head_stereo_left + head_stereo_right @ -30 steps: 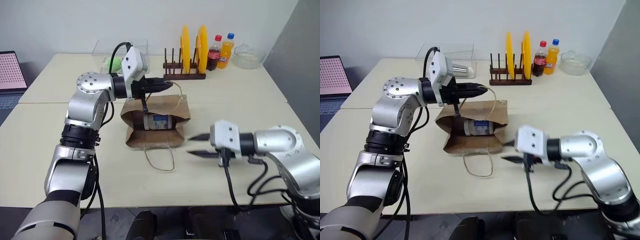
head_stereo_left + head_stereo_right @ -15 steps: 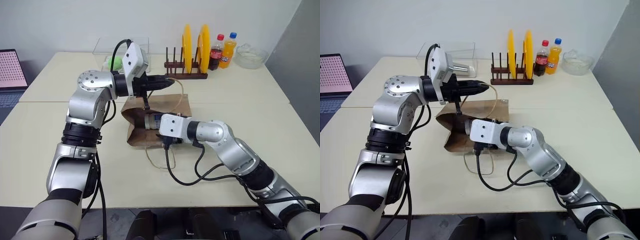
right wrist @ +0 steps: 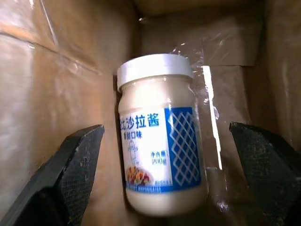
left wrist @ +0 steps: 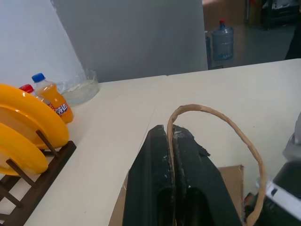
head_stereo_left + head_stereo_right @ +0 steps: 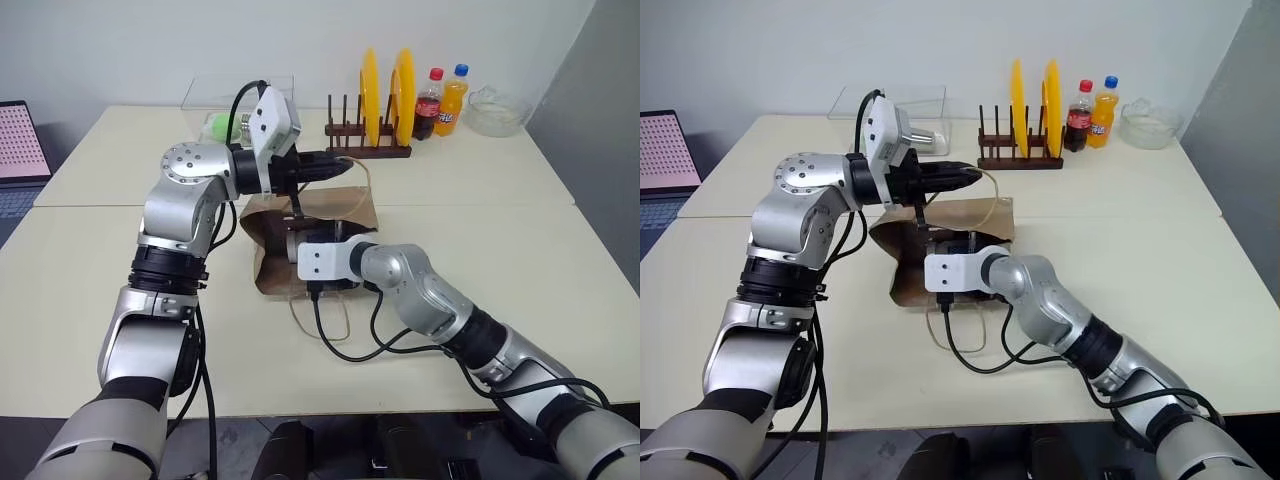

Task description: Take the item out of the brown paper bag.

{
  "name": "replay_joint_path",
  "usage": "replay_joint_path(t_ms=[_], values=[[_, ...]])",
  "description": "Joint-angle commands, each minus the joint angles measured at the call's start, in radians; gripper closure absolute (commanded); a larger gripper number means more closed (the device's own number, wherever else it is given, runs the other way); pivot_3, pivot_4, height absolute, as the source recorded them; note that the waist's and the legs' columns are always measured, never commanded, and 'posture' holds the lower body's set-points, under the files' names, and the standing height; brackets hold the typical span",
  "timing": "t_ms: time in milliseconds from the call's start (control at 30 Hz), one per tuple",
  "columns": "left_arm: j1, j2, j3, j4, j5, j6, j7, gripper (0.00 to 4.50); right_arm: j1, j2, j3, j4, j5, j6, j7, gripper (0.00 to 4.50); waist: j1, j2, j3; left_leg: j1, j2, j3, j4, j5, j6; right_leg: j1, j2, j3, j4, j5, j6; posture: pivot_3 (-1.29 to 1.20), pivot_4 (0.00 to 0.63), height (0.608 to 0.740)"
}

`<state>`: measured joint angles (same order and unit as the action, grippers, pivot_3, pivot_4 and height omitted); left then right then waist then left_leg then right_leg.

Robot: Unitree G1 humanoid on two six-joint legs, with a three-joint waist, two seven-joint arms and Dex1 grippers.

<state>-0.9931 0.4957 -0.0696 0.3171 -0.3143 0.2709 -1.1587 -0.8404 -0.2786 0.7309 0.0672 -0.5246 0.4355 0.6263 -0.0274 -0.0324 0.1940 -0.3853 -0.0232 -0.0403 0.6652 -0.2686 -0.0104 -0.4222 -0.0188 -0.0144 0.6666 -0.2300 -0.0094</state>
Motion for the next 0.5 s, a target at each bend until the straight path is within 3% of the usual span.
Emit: replay_joint_path(t_ms=[33,300,500], values=[[-0.028,-0.004,0.029,-0.019,-0.02,-0.016,0.001,4.5,-0.044,0.008,0.001,0.074,-0.051,-0.073,-0.025,0.01,0.0,0.0,0.0,0.0,0.0,0.0,0.0,0.0,0.0,0.0,0.0,0.0,0.0,0.0,0.0,0.0,0.15,0.74],[-0.02,-0.005,0.029,-0.028,-0.02,-0.014,0.002,4.5,-0.063,0.054,-0.007,0.223,-0.072,-0.125,0.014,0.01,-0.002,0.0,0.0,0.001,0.0,0.0,0.0,0.0,0.0,0.0,0.0,0.0,0.001,0.0,0.0,0.0,0.15,0.74],[-0.012,0.007,0.03,-0.016,-0.004,-0.029,0.007,4.5,-0.054,0.061,-0.046,0.21,-0.075,-0.172,-0.009,1.43,-0.002,0.0,0.0,0.002,0.0,0.001,0.0,0.0,0.0,0.0,0.0,0.001,0.004,0.0,0.0,0.0,0.15,0.74]])
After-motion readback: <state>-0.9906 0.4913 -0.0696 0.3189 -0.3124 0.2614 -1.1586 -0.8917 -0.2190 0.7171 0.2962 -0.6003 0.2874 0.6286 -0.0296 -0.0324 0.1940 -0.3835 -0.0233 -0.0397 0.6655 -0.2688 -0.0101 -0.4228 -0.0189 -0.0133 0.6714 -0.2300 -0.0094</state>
